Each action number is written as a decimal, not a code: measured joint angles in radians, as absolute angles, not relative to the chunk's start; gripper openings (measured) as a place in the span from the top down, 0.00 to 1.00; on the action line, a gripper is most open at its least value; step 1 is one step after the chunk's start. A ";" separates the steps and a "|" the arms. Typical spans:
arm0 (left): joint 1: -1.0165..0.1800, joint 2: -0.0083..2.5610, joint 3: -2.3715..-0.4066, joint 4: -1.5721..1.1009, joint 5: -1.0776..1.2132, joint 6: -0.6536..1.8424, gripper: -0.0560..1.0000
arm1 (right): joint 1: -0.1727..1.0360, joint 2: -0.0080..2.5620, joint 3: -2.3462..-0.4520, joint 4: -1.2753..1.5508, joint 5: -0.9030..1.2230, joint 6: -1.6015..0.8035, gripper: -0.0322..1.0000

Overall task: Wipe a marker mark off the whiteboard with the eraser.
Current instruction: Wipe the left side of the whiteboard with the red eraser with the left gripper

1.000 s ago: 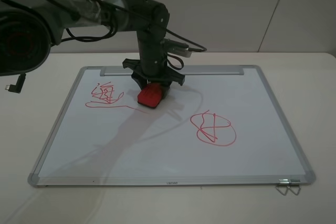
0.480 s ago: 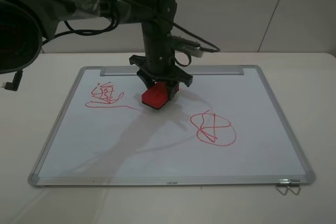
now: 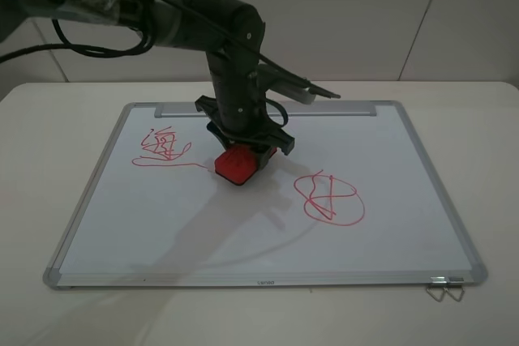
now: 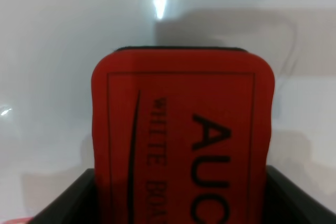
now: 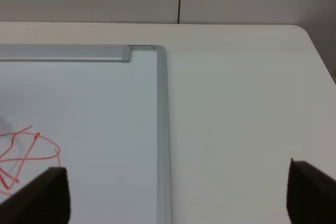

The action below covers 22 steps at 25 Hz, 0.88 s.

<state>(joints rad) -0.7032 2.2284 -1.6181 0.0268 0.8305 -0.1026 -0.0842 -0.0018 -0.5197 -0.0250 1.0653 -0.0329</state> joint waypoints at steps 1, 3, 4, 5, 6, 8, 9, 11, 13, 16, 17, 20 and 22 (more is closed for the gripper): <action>-0.703 2.228 -1.594 0.027 0.808 -0.103 0.41 | -0.084 -0.002 -0.520 -0.025 1.065 -0.033 0.28; -0.703 2.228 -1.540 0.027 0.764 -0.103 0.41 | -0.084 -0.002 -0.520 -0.025 1.065 -0.033 0.28; -0.703 2.228 -1.516 0.027 0.741 -0.103 0.41 | -0.084 -0.002 -0.520 -0.025 1.065 -0.033 0.28; -0.703 2.228 -1.502 0.027 0.719 -0.104 0.41 | -0.084 -0.002 -0.520 -0.025 1.065 -0.033 0.28; -0.703 2.226 -1.491 0.027 0.705 -0.106 0.41 | -0.084 -0.002 -0.520 -0.025 1.065 -0.033 0.28; -0.703 2.222 -1.479 0.027 0.685 -0.109 0.41 | -0.084 -0.002 -0.520 -0.025 1.065 -0.033 0.28; -0.703 2.222 -1.476 0.027 0.682 -0.110 0.41 | -0.084 -0.002 -0.520 -0.025 1.065 -0.033 0.28; -0.703 2.221 -1.474 0.027 0.679 -0.111 0.41 | -0.084 -0.002 -0.520 -0.025 1.065 -0.033 0.28; -0.696 2.221 -1.474 0.025 0.677 -0.122 0.41 | -0.084 -0.002 -0.520 -0.025 1.065 -0.033 0.28; -0.678 2.221 -1.467 0.000 0.666 -0.134 0.41 | -0.084 -0.002 -0.520 -0.025 1.065 -0.033 0.28; -0.668 2.221 -1.458 0.000 0.660 -0.134 0.41 | -0.084 -0.002 -0.520 -0.025 1.065 -0.033 0.28; -0.619 2.211 -1.422 -0.006 0.628 -0.134 0.41 | -0.084 -0.002 -0.520 -0.025 1.065 -0.033 0.28; -0.572 2.201 -1.385 -0.008 0.598 -0.134 0.41 | -0.084 -0.002 -0.520 -0.025 1.065 -0.033 0.28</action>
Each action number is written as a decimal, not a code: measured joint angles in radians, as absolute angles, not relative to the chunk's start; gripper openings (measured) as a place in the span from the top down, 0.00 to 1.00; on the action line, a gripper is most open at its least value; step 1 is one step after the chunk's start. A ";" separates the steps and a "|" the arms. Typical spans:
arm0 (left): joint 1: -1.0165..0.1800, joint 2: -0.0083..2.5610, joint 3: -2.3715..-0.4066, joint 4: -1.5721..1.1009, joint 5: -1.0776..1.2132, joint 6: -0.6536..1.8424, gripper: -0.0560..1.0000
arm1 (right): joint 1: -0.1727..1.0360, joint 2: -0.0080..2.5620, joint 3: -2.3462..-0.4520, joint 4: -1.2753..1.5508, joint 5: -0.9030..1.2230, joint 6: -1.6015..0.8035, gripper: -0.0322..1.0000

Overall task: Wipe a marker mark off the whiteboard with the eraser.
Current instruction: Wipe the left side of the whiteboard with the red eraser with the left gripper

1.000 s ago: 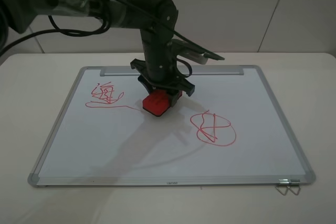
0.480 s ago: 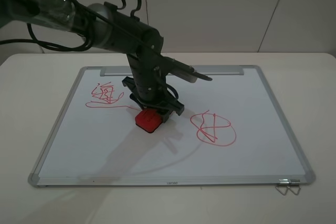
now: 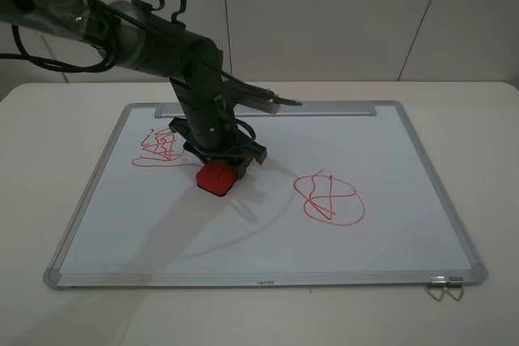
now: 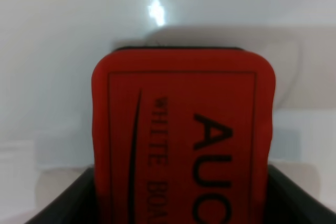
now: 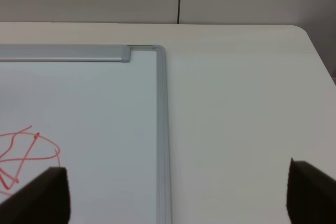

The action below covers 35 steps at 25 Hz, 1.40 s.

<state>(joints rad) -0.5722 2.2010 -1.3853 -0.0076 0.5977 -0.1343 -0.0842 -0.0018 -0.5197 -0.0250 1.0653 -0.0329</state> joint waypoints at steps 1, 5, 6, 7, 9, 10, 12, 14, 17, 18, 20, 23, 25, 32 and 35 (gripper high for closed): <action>-0.552 2.196 -1.370 -0.008 0.583 -0.134 0.41 | -0.084 -0.002 -0.520 -0.025 1.065 -0.033 0.28; -0.455 2.178 -1.311 0.000 0.539 -0.137 0.41 | -0.084 -0.002 -0.520 -0.025 1.065 -0.033 0.28; -0.429 2.174 -1.302 0.007 0.530 -0.138 0.41 | -0.084 -0.002 -0.520 -0.025 1.065 -0.033 0.28; -0.403 2.172 -1.295 0.009 0.523 -0.138 0.41 | -0.084 -0.002 -0.520 -0.025 1.065 -0.033 0.28; -0.354 2.168 -1.289 0.010 0.518 -0.138 0.41 | -0.084 -0.002 -0.520 -0.025 1.065 -0.033 0.28; -0.329 2.168 -1.288 0.010 0.518 -0.138 0.41 | -0.084 -0.002 -0.520 -0.025 1.065 -0.033 0.28; -0.291 2.167 -1.288 0.011 0.518 -0.138 0.41 | -0.084 -0.002 -0.520 -0.025 1.065 -0.033 0.28; -0.267 2.164 -1.284 0.013 0.514 -0.138 0.41 | -0.084 -0.002 -0.520 -0.025 1.065 -0.033 0.28; -0.262 2.159 -1.278 0.021 0.507 -0.139 0.41 | -0.084 -0.002 -0.520 -0.025 1.065 -0.033 0.28; -0.262 2.158 -1.278 0.027 0.505 -0.141 0.41 | -0.084 -0.002 -0.520 -0.025 1.065 -0.033 0.28; -0.261 2.158 -1.277 0.042 0.503 -0.159 0.41 | -0.084 -0.002 -0.520 -0.025 1.065 -0.033 0.28; -0.249 2.158 -1.276 0.060 0.498 -0.184 0.41 | -0.084 -0.002 -0.520 -0.025 1.065 -0.033 0.28; -0.243 2.158 -1.276 0.063 0.497 -0.187 0.41 | -0.084 -0.002 -0.520 -0.025 1.065 -0.033 0.28; -0.313 2.156 -1.276 0.093 0.497 -0.170 0.41 | -0.084 -0.002 -0.520 -0.025 1.065 -0.033 0.28; -0.386 2.156 -1.276 0.075 0.497 -0.158 0.41 | -0.084 -0.002 -0.520 -0.025 1.065 -0.033 0.28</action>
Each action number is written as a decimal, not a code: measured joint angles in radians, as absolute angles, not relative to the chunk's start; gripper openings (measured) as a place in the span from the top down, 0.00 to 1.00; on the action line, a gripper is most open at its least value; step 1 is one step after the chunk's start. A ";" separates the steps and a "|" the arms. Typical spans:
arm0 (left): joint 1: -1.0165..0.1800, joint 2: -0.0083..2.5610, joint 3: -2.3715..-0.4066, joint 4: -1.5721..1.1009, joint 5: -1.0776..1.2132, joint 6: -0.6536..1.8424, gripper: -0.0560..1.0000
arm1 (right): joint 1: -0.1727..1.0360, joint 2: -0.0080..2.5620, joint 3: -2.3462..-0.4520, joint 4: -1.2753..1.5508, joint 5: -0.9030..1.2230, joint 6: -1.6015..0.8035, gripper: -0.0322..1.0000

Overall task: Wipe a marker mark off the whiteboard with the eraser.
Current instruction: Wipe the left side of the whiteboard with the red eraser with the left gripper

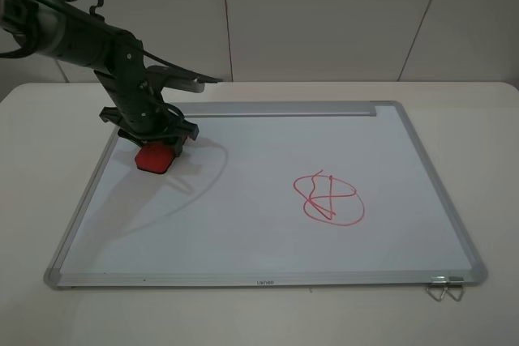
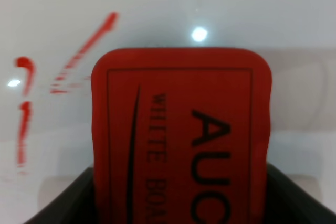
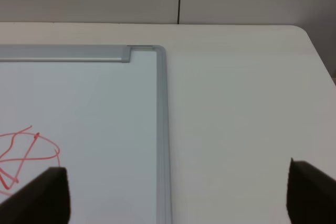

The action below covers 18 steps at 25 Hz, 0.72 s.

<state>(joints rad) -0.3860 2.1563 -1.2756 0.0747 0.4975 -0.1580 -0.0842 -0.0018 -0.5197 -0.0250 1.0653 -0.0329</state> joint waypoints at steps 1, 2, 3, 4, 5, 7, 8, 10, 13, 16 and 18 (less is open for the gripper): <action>-0.413 2.156 -1.276 0.069 0.497 -0.155 0.41 | -0.084 -0.002 -0.520 -0.025 1.065 -0.033 0.28; -0.434 2.156 -1.276 0.066 0.497 -0.152 0.41 | -0.084 -0.002 -0.520 -0.025 1.065 -0.033 0.28; -0.459 2.156 -1.276 0.064 0.497 -0.149 0.41 | -0.084 -0.002 -0.520 -0.025 1.065 -0.033 0.28; -0.483 2.156 -1.276 0.063 0.497 -0.149 0.41 | -0.084 -0.002 -0.520 -0.025 1.065 -0.033 0.28; -0.505 2.156 -1.276 0.060 0.497 -0.149 0.41 | -0.084 -0.002 -0.520 -0.025 1.065 -0.033 0.28; -0.540 2.156 -1.276 0.059 0.497 -0.147 0.41 | -0.084 -0.002 -0.520 -0.025 1.065 -0.033 0.28; -0.553 2.156 -1.276 0.057 0.494 -0.146 0.41 | -0.084 -0.002 -0.520 -0.025 1.065 -0.033 0.28; -0.563 2.156 -1.275 0.057 0.490 -0.145 0.41 | -0.084 -0.002 -0.520 -0.025 1.065 -0.033 0.28; -0.562 2.156 -1.275 0.058 0.489 -0.145 0.41 | -0.084 -0.002 -0.520 -0.025 1.065 -0.033 0.28; -0.540 2.159 -1.293 0.039 0.512 -0.135 0.41 | -0.084 -0.002 -0.520 -0.025 1.065 -0.033 0.28; -0.522 2.165 -1.314 0.029 0.528 -0.134 0.41 | -0.084 -0.002 -0.520 -0.025 1.065 -0.033 0.28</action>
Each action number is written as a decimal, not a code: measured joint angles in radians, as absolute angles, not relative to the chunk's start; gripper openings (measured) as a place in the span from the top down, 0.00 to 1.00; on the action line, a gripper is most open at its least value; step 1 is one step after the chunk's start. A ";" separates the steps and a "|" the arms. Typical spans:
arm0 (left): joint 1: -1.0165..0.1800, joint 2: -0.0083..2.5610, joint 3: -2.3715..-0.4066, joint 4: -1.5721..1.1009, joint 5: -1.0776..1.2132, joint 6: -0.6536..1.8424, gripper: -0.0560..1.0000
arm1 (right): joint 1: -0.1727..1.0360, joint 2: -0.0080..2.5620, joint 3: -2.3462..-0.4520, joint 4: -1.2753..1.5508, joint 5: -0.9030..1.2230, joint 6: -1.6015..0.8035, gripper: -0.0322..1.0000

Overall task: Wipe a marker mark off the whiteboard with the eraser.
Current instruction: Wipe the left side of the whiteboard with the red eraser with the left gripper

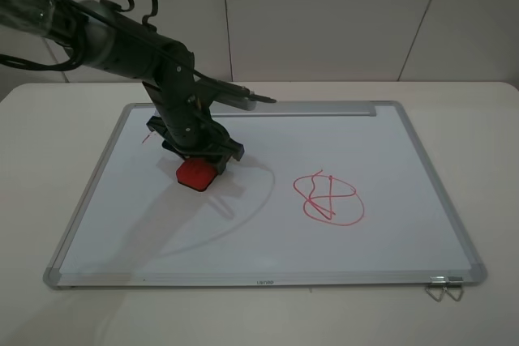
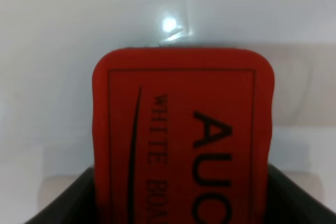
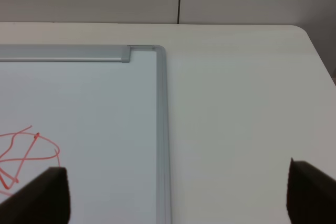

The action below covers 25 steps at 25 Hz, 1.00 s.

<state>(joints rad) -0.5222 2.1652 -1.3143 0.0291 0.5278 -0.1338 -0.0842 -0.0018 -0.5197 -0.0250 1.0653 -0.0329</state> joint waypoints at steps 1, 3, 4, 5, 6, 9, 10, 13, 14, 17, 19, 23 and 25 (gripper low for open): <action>-0.506 2.168 -1.324 0.028 0.532 -0.134 0.41 | -0.084 -0.002 -0.520 -0.025 1.065 -0.033 0.28; -0.471 2.175 -1.346 0.028 0.539 -0.134 0.41 | -0.084 -0.002 -0.520 -0.025 1.065 -0.033 0.28; -0.452 2.178 -1.354 0.028 0.544 -0.134 0.41 | -0.084 -0.002 -0.520 -0.025 1.065 -0.033 0.28; -0.433 2.181 -1.359 0.027 0.546 -0.134 0.41 | -0.084 -0.002 -0.520 -0.025 1.065 -0.033 0.28; -0.418 2.181 -1.361 0.027 0.546 -0.134 0.41 | -0.084 -0.002 -0.520 -0.025 1.065 -0.033 0.28; -0.364 2.187 -1.364 0.025 0.551 -0.134 0.41 | -0.084 -0.002 -0.520 -0.025 1.065 -0.033 0.28; -0.345 2.188 -1.365 0.025 0.552 -0.134 0.41 | -0.084 -0.002 -0.520 -0.025 1.065 -0.033 0.28; -0.285 2.191 -1.367 0.024 0.554 -0.135 0.41 | -0.084 -0.002 -0.520 -0.025 1.065 -0.033 0.28; -0.262 2.191 -1.367 0.023 0.554 -0.138 0.41 | -0.084 -0.002 -0.520 -0.025 1.065 -0.033 0.28; -0.200 2.191 -1.369 0.023 0.558 -0.149 0.41 | -0.084 -0.002 -0.520 -0.025 1.065 -0.033 0.28; -0.167 2.192 -1.369 0.022 0.559 -0.153 0.41 | -0.084 -0.002 -0.520 -0.025 1.065 -0.033 0.28; -0.158 2.192 -1.369 0.018 0.559 -0.154 0.41 | -0.084 -0.002 -0.520 -0.025 1.065 -0.033 0.28; -0.163 2.192 -1.369 0.018 0.559 -0.152 0.41 | -0.084 -0.002 -0.520 -0.025 1.065 -0.033 0.28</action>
